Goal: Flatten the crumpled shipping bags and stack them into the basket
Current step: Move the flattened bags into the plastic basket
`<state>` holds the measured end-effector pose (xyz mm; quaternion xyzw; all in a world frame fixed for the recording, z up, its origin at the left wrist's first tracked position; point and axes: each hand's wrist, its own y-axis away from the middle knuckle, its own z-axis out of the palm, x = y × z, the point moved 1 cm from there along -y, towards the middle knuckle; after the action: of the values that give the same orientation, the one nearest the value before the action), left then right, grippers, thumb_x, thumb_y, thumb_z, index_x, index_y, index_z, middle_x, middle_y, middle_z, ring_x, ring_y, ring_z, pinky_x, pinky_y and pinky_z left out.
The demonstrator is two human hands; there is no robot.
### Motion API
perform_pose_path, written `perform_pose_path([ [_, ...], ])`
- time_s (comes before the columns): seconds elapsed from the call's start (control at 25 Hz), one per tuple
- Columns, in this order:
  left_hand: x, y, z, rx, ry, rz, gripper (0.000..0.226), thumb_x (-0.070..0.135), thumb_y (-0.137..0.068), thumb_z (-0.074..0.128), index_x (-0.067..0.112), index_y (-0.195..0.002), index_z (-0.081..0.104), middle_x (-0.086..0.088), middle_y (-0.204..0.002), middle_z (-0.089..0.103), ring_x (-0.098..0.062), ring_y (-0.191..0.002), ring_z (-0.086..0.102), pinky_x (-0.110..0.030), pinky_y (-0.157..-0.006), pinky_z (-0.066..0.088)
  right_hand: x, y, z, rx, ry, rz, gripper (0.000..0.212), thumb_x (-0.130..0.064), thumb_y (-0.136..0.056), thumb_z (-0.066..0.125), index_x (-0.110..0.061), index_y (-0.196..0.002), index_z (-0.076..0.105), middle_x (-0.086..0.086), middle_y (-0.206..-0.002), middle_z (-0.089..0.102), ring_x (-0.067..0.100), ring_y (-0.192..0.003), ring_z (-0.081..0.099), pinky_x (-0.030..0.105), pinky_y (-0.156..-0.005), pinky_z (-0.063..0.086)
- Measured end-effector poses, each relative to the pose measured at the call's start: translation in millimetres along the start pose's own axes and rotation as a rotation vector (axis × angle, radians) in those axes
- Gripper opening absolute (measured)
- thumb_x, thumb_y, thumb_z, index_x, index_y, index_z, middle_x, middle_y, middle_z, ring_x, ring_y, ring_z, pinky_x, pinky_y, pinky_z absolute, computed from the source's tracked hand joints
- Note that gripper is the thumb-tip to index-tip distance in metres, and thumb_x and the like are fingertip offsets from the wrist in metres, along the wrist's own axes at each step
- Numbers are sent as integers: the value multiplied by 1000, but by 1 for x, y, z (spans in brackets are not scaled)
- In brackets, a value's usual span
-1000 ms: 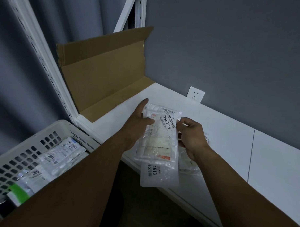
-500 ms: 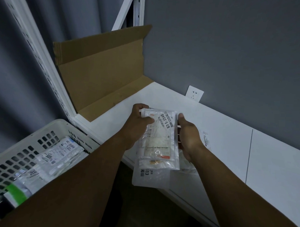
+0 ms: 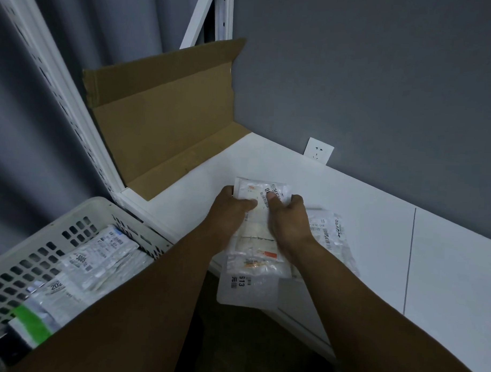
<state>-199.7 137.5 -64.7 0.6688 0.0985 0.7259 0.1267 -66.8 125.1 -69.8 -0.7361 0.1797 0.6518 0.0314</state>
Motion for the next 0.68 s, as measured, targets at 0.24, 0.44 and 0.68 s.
perform_pose_path([
  [0.24, -2, -5, -20, 72, 145, -21, 24, 1, -89, 64, 6, -112, 67, -12, -105, 74, -30, -93, 72, -46, -80, 60, 3, -7, 4, 16, -20, 34, 18, -26, -95, 57, -8, -100, 58, 7, -84, 63, 23, -76, 57, 35, -70, 47],
  [0.44, -2, -7, -22, 90, 187, -42, 32, 3, -87, 68, 7, -119, 63, -12, -106, 74, -29, -92, 73, -47, -77, 61, 2, -7, 2, 23, -23, 35, 17, -21, -98, 56, -5, -98, 62, 8, -98, 68, 25, -91, 64, 39, -84, 56],
  [0.68, -2, -7, -20, 71, 177, -32, 28, 8, -89, 67, 9, -117, 66, -9, -106, 75, -28, -94, 73, -50, -82, 60, 34, -37, 7, -59, -37, 99, 40, -46, -82, 51, -12, -93, 68, 7, -97, 75, 34, -94, 71, 57, -86, 57],
])
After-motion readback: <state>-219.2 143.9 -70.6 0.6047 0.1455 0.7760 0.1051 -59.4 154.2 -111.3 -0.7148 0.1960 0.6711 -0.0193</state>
